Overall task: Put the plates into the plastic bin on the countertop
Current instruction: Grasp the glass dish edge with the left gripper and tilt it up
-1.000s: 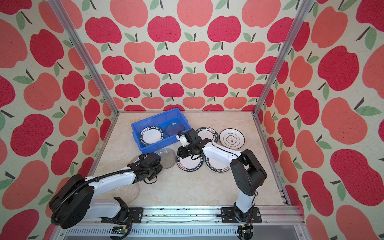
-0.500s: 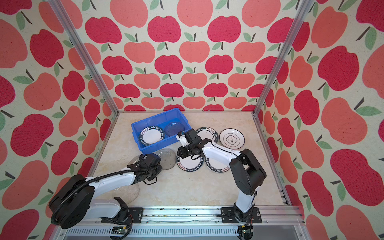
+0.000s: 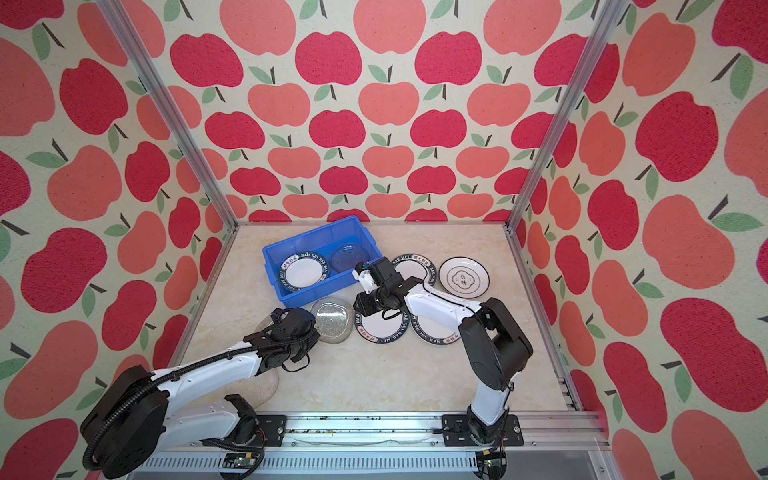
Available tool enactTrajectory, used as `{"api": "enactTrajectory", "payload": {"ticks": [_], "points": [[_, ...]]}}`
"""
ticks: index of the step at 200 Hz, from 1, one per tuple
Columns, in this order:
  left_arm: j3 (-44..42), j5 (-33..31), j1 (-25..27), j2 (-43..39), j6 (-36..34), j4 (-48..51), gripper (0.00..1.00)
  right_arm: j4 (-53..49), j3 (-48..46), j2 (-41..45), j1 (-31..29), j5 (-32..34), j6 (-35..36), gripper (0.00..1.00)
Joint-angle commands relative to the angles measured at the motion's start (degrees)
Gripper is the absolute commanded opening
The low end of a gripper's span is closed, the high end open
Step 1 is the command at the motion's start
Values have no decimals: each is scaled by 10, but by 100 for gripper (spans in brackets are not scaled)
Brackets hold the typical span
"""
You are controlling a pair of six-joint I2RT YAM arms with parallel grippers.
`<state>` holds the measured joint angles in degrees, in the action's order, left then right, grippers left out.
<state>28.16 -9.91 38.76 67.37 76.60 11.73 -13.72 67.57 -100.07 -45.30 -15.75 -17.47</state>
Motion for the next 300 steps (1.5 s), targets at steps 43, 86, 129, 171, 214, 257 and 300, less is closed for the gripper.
{"api": "enactTrajectory", "payload": {"ticks": [43, 86, 129, 171, 214, 257, 300], "points": [[15, -30, 6, -72, -29, 70, 0, 0, 7, 65, 1, -12, -6, 35], [26, -15, 7, -112, -105, 64, 0, -20, 20, 62, 0, -27, 31, 44], [75, 14, 2, -127, -206, 113, 0, -23, 30, 54, -4, -49, 67, 41], [91, 73, -31, -143, -263, 124, 0, -54, 58, 31, -26, -32, 90, 38], [104, 88, -44, -155, -284, 139, 0, -62, 72, 22, -33, -20, 90, 30], [103, 96, -53, -167, -287, 146, 0, -70, 76, 41, -32, 4, 97, 43], [98, 106, -56, -172, -285, 143, 0, -53, 68, 55, -28, 28, 97, 48]]}}
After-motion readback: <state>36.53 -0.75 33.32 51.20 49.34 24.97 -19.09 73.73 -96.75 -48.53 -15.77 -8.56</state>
